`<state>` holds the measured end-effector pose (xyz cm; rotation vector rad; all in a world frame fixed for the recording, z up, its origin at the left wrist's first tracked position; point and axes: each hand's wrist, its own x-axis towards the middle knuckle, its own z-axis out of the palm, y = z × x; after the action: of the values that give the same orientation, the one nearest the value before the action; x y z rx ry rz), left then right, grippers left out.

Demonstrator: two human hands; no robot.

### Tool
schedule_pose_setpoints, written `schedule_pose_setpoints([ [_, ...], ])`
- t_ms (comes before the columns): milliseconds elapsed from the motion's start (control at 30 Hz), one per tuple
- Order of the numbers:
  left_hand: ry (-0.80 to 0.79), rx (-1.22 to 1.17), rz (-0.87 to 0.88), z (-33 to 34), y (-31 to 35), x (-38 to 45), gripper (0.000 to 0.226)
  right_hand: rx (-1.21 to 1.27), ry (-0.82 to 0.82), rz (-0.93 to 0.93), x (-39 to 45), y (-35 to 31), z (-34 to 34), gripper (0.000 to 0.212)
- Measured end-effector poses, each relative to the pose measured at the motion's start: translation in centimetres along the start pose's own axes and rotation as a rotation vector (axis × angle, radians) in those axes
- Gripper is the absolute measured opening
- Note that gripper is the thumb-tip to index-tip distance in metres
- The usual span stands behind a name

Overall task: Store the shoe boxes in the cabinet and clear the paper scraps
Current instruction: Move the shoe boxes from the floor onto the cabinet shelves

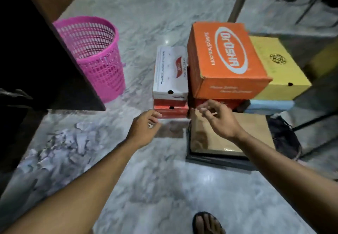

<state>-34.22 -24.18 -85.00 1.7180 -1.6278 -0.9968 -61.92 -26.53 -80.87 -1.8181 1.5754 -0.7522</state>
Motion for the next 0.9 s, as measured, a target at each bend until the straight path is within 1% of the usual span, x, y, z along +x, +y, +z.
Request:
schedule_pose_setpoints([
  [100,-0.134,-0.089,-0.069,5.2,2.0,0.0,0.018,-0.059,0.253,0.087,-3.6,4.4,-3.1,0.008],
  [133,-0.196,-0.103,-0.105,6.7,2.5,-0.1,0.021,-0.103,0.353,0.146,-4.7,6.1,-4.1,0.010],
  [200,-0.294,-0.144,-0.155,9.5,3.1,-0.2,0.034,-0.145,0.515,0.345,-6.9,9.2,-5.7,0.026],
  [267,-0.364,-0.173,-0.192,11.5,3.6,-0.6,0.051,-0.141,0.589,0.589,-8.8,11.9,-7.1,0.045],
  [333,-0.403,-0.207,-0.245,12.7,3.7,-1.0,0.081,-0.052,0.541,0.778,-10.3,13.5,-7.7,0.061],
  [367,-0.409,-0.227,-0.267,13.0,3.8,-1.2,0.091,0.017,0.485,0.819,-10.9,13.9,-7.7,0.064],
  [400,-0.413,-0.230,-0.274,13.2,3.9,-1.4,0.094,0.086,0.426,0.838,-11.2,14.0,-7.6,0.062],
  [433,-0.413,-0.221,-0.269,13.4,4.0,-1.6,0.089,0.127,0.377,0.842,-11.4,14.0,-7.4,0.057],
  [467,-0.406,-0.206,-0.267,13.2,4.2,-1.7,0.079,0.121,0.352,0.837,-11.5,13.9,-7.1,0.053],
  [533,-0.373,-0.193,-0.240,12.6,4.4,-2.2,0.064,0.076,0.366,0.822,-11.5,13.2,-6.6,0.044],
  [600,-0.337,-0.184,-0.226,11.2,4.3,-2.8,0.061,0.076,0.388,0.784,-11.5,11.9,-6.0,0.038],
  [667,-0.293,-0.161,-0.244,9.0,3.8,-3.6,0.058,0.099,0.356,0.733,-11.5,9.9,-5.1,0.038],
  [767,-0.197,-0.095,-0.301,4.7,2.3,-5.3,0.054,0.129,0.235,0.645,-11.3,6.8,-2.9,0.038],
  [900,-0.058,-0.040,-0.383,-1.2,0.3,-6.7,0.049,0.205,0.016,0.536,-10.0,2.6,0.6,0.039],
])
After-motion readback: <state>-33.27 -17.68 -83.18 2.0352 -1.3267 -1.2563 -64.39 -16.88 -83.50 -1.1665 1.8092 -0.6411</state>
